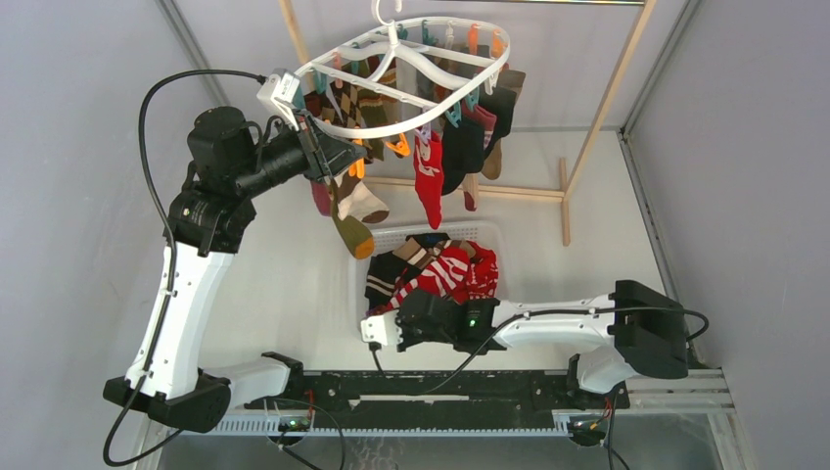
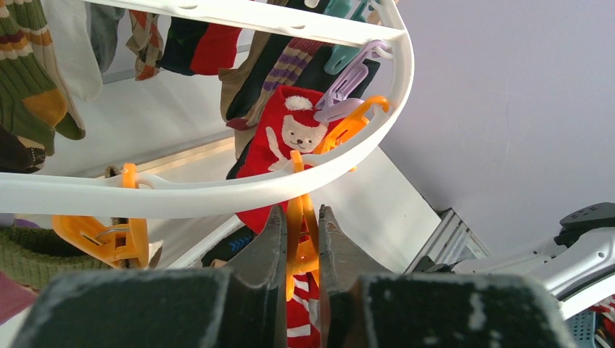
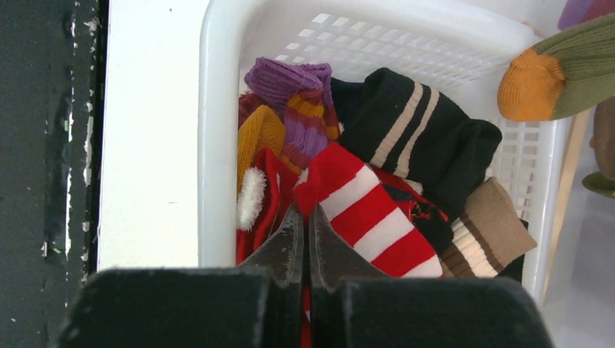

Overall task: Clip the socks to the hanger
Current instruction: Pick up the sock from the bin, then clamp the sock onto the hanger.

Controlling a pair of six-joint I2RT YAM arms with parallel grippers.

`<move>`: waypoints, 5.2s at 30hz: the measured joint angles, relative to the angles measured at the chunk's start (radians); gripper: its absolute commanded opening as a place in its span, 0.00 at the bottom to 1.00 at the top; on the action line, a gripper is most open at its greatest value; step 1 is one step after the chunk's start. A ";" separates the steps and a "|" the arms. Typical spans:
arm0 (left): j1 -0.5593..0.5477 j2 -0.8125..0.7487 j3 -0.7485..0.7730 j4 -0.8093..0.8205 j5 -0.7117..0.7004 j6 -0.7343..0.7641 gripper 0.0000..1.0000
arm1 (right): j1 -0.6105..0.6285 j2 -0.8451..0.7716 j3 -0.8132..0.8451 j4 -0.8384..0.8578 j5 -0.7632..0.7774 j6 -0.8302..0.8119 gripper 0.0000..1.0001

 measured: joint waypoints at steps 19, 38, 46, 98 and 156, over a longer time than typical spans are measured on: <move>0.000 0.002 0.000 0.000 0.003 -0.001 0.09 | -0.294 -0.304 0.042 0.317 -0.267 0.663 0.00; 0.000 0.008 0.000 0.004 0.045 -0.002 0.08 | -0.546 -0.108 0.014 0.983 -0.683 1.434 0.00; 0.002 0.010 0.000 0.015 0.076 -0.011 0.08 | -0.557 -0.011 0.014 1.223 -0.723 1.628 0.00; 0.012 0.017 -0.047 0.150 0.285 -0.167 0.05 | -0.603 0.169 0.139 1.550 -0.657 1.961 0.00; 0.018 0.014 -0.048 0.182 0.338 -0.183 0.74 | -0.608 0.169 0.201 1.572 -0.605 1.998 0.00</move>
